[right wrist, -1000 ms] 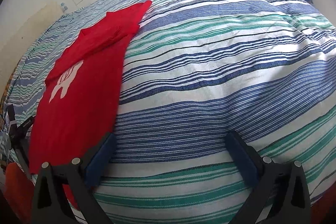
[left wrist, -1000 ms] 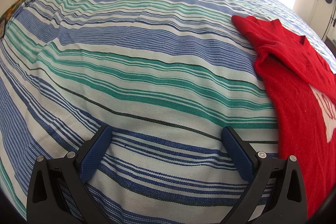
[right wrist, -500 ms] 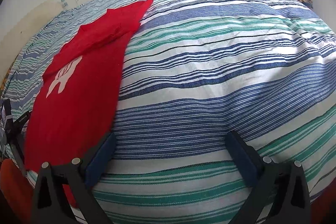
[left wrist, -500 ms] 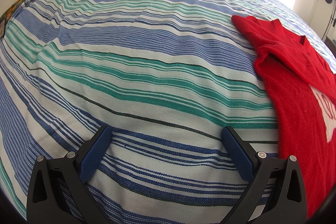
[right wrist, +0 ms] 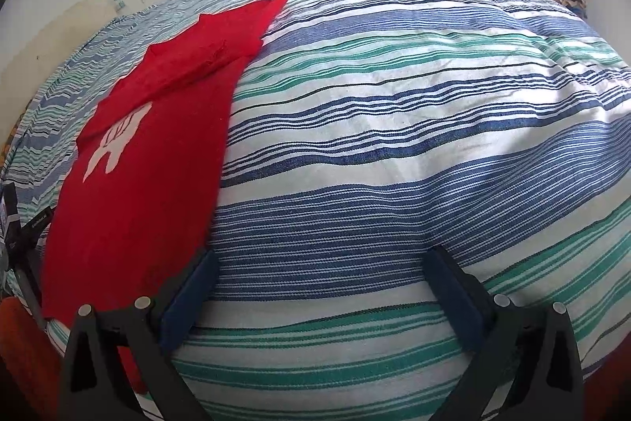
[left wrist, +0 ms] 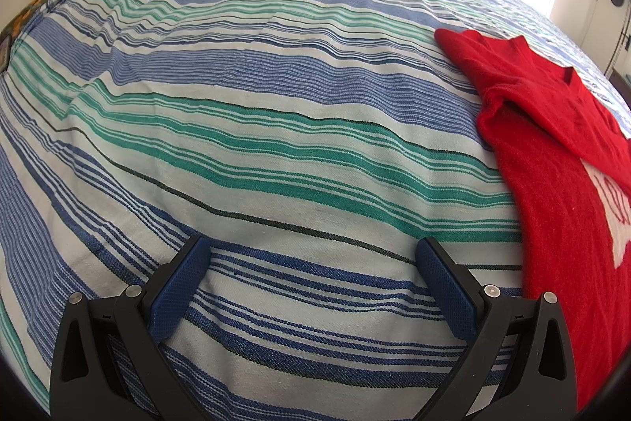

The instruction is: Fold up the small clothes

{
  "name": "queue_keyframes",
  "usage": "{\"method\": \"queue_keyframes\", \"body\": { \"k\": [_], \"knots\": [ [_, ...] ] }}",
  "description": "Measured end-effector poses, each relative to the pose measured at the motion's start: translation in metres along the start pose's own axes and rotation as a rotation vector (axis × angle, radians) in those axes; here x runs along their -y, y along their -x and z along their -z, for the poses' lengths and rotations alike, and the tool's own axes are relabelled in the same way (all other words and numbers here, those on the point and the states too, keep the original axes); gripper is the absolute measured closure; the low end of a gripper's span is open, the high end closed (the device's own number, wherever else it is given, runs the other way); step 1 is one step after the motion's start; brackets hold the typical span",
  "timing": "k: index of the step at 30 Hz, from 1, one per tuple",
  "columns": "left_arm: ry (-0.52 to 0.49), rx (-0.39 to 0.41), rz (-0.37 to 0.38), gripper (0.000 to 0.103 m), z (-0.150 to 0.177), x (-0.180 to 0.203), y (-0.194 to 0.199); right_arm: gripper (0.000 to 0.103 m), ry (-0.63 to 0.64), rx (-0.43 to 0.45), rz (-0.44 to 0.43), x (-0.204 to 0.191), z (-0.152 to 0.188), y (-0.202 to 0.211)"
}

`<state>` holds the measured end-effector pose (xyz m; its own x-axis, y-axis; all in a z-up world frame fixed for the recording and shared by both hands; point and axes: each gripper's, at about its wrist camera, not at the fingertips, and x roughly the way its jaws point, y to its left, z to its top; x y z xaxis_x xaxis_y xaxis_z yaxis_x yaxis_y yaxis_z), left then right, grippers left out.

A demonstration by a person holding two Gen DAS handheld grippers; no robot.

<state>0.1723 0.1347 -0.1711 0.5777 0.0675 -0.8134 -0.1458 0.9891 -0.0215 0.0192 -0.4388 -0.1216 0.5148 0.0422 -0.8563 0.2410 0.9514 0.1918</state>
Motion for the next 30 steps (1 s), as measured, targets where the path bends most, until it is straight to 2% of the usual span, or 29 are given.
{"method": "queue_keyframes", "body": {
  "k": [7, 16, 25, 30],
  "knots": [
    [0.0, 0.0, 0.0, 0.0, 0.0, 0.0, 0.0, 0.0, -0.052, 0.007, -0.06, 0.009, 0.0, 0.008],
    [0.0, 0.0, 0.0, 0.0, 0.0, 0.0, 0.0, 0.0, -0.002, -0.012, 0.021, -0.004, -0.005, -0.001],
    [0.006, 0.019, -0.008, 0.0, 0.001, 0.002, 0.0, 0.001, -0.123, 0.115, -0.137, 0.015, 0.001, 0.063],
    [0.025, 0.014, 0.01, 0.0, 0.0, -0.001, -0.001, 0.001, -0.084, 0.048, -0.234, -0.005, 0.003, 0.055]
  ]
}}
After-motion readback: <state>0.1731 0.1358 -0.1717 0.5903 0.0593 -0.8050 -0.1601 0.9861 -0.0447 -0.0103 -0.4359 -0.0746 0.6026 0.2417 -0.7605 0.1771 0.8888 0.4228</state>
